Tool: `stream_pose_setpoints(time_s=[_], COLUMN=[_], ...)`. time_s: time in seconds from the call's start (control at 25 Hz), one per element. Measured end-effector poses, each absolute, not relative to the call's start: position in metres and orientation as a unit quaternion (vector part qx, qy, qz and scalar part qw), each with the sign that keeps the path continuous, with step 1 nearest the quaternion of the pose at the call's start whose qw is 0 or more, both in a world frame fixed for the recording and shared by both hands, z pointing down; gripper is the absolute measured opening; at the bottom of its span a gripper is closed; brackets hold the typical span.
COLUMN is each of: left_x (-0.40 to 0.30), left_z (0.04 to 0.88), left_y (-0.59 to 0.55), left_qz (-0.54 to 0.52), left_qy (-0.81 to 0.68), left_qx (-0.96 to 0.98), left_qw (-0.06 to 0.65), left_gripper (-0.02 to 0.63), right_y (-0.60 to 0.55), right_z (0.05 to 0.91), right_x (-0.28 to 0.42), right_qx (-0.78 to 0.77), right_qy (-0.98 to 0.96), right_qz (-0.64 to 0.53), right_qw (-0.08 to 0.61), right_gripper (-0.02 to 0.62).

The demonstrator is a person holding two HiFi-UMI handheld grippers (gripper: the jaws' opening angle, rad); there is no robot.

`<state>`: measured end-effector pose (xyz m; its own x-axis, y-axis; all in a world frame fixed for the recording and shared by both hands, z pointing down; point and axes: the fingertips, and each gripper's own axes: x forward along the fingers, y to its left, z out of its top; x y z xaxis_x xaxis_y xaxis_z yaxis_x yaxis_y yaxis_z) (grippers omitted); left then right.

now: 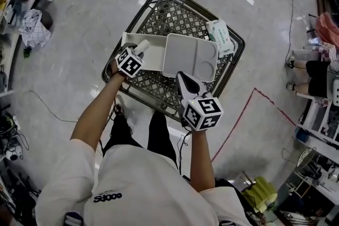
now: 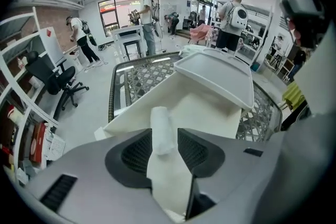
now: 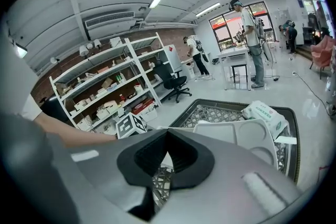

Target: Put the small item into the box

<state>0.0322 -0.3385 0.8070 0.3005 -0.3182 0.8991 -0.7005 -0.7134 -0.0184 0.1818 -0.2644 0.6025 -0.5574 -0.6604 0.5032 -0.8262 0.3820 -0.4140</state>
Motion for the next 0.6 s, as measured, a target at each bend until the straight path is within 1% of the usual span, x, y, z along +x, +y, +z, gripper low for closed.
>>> stream_pose_setpoints(time_s=[0.08,0.16,0.24,0.36,0.6], left_x=[0.029,0.023,0.016,0.006,-0.006], left_z=[0.794,0.777,0.759,0.728,0.650], left_y=[-0.339,-0.340,-0.344,-0.347,-0.351], left_qz=[0.479,0.463,0.448,0.422,0.357], left_qy=[-0.336,-0.348,-0.363,-0.380,-0.409], left_qx=[0.789,0.794,0.799,0.807,0.830], left_qw=[0.190,0.182,0.174,0.162,0.127], left_gripper=[0.124,0.053,0.020,0.006,0.006], right_y=[-0.267,-0.271,-0.275,-0.277,-0.281], right_z=[0.594,0.583,0.569,0.548,0.504], right_x=[0.178,0.175,0.173,0.169,0.167], right_qx=[0.452,0.453,0.456,0.461,0.470], right_qy=[-0.826,-0.830,-0.835,-0.841,-0.851], right_qz=[0.312,0.299,0.285,0.256,0.197], right_qw=[0.129,0.126,0.122,0.123,0.125], right_gripper=[0.009,0.009,0.009,0.010,0.009])
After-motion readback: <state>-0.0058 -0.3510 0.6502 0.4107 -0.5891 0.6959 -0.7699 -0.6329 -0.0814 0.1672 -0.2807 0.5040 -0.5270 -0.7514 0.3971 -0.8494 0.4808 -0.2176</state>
